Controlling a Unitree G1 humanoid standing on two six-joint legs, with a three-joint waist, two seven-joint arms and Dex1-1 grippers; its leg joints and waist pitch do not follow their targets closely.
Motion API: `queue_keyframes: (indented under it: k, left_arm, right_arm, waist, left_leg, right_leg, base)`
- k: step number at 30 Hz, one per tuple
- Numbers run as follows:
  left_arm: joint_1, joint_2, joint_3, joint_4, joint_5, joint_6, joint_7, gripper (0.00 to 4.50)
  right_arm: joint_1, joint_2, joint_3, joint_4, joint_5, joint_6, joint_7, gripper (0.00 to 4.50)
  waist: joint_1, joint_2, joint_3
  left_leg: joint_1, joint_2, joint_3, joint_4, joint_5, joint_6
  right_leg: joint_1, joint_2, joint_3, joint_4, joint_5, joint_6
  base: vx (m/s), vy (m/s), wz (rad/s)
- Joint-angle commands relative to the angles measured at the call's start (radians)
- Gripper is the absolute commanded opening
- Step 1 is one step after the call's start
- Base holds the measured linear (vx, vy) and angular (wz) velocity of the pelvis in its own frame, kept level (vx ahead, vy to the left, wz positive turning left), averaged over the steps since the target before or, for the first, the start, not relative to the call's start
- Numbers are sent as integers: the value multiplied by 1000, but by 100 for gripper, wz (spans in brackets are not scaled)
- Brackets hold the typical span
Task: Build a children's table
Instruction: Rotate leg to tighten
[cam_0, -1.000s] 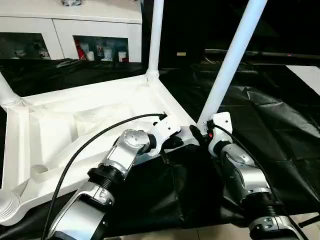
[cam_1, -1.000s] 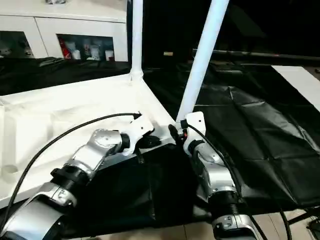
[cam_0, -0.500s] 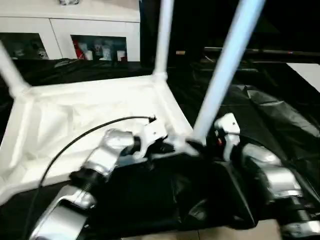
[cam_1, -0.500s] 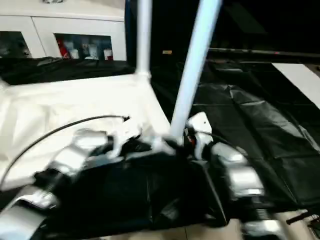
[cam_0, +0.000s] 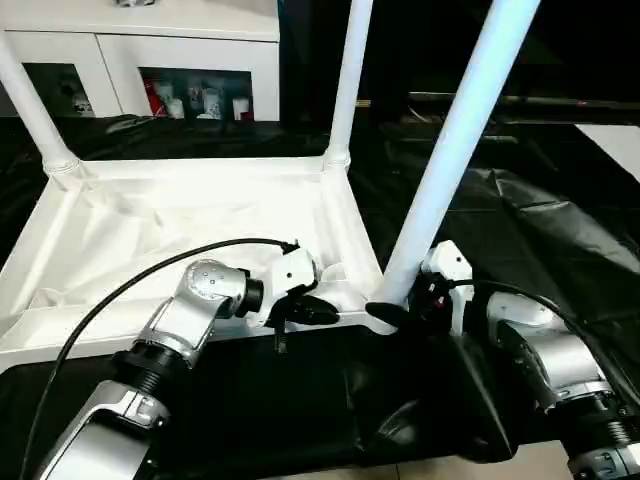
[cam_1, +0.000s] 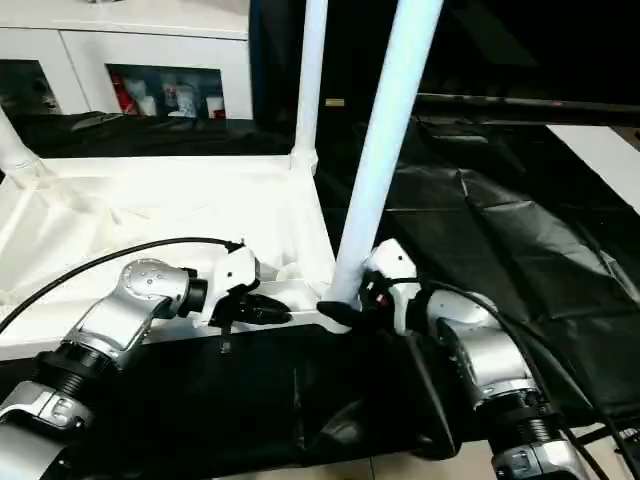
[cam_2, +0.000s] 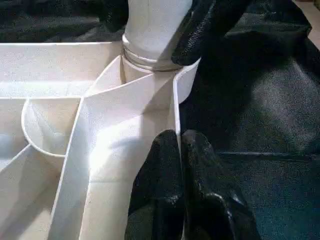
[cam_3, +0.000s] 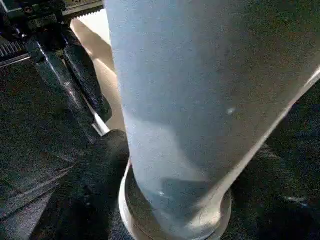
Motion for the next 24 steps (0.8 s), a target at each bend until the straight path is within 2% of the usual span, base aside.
queue_keyframes:
  k: [1, 4, 5, 9, 11, 12, 13, 15, 16, 17, 19, 20, 21, 24]
  left_arm:
    - [24, -4, -15, 4, -14, 3, -32, 0]
    - [31, 2, -17, -3, -18, 9, -35, 0]
    - [34, 5, -16, -8, -22, 17, -36, 0]
    - [35, -2, -8, -10, -27, 30, -19, 0]
    - [11, -39, 4, 36, -3, 7, 69, 0]
    - [-4, -59, 7, 64, 12, -9, 116, 0]
    - [-4, -59, 7, 64, 12, -9, 116, 0]
    - [-56, -121, 5, 140, 47, -2, 231, 0]
    - [-60, -126, 5, 146, 49, -2, 240, 0]
    - [-101, -174, 0, 202, 73, 3, 326, 0]
    - [-125, -203, -1, 236, 87, 3, 382, 0]
    - [-148, -234, 2, 265, 92, 3, 431, 0]
    - [-165, -255, 3, 287, 96, 3, 465, 0]
    - [-200, -304, 6, 333, 105, -9, 506, 0]
  right_arm:
    - [-13, 0, 3, 11, -6, -8, 8, 280]
    - [-13, -1, 1, 17, -6, -13, 12, 274]
    - [-13, -1, 1, 20, -5, -14, 12, 249]
    - [-9, 11, -7, 34, -6, -16, -17, 226]
    - [-8, 46, -32, 52, -21, 8, -122, 221]
    - [-9, 65, -43, 58, -26, 22, -170, 217]
    - [-9, 65, -43, 58, -26, 22, -170, 215]
    - [0, 127, -63, 60, -36, 41, -290, 211]
    - [1, 132, -64, 60, -37, 42, -299, 207]
    - [8, 185, -75, 57, -44, 53, -386, 207]
    - [11, 216, -80, 55, -53, 61, -442, 207]
    - [11, 250, -86, 58, -64, 69, -505, 206]
    - [10, 275, -91, 62, -71, 75, -550, 204]
    - [0, 338, -95, 69, -90, 73, -648, 202]
  waist:
    - [2, -6, -52]
    - [2, -5, -52]
    - [2, -5, -53]
    - [0, -4, -52]
    - [-4, -4, -51]
    - [-5, -1, -49]
    - [-6, -2, -48]
    - [-6, -3, -49]
    - [-7, 3, -48]
    - [-8, -1, -48]
    - [-4, 3, -48]
    - [-2, 1, -48]
    - [0, 11, -48]
    - [-1, 8, -48]
  left_leg:
    - [12, 44, -18, -67, -246, 25]
    - [12, 44, -18, -66, -238, 30]
    - [12, 44, -18, -66, -236, 31]
    - [11, 43, -18, -66, -231, 34]
    - [11, 42, -18, -68, -246, 23]
    - [12, 40, -18, -69, -258, 19]
    - [18, 41, -19, -69, -285, 6]
    - [18, 41, -22, -71, -301, -9]
    - [18, 40, -23, -72, -308, -13]
    - [19, 39, -23, -72, -325, -19]
    - [26, 37, -22, -71, -344, -24]
    - [24, 38, -24, -72, -346, -23]
    - [25, 37, -26, -74, -349, -27]
    - [25, 36, -26, -75, -366, -29]
  right_leg:
    - [38, -54, 40, -70, -256, -202]
    - [38, -55, 40, -68, -244, -208]
    - [38, -53, 39, -68, -240, -209]
    - [40, -53, 39, -67, -235, -211]
    - [38, -53, 39, -70, -259, -207]
    - [35, -51, 39, -74, -281, -201]
    - [31, -52, 39, -80, -325, -188]
    - [30, -53, 39, -83, -362, -171]
    - [29, -53, 40, -85, -369, -167]
    - [25, -52, 41, -89, -388, -154]
    - [20, -52, 42, -94, -402, -147]
    - [22, -53, 42, -95, -409, -146]
    - [21, -53, 43, -96, -412, -141]
    - [20, -52, 43, -98, -401, -138]
  base:
    - [0, 0, 0]
    - [0, 0, 0]
    - [0, 0, 0]
    - [0, 0, 0]
    - [0, 0, 0]
    - [0, 0, 0]
    - [0, 0, 0]
    - [0, 0, 0]
    - [0, 0, 0]
    - [0, 0, 0]
    - [0, 0, 0]
    - [0, 0, 0]
    - [0, 0, 0]
    - [0, 0, 0]
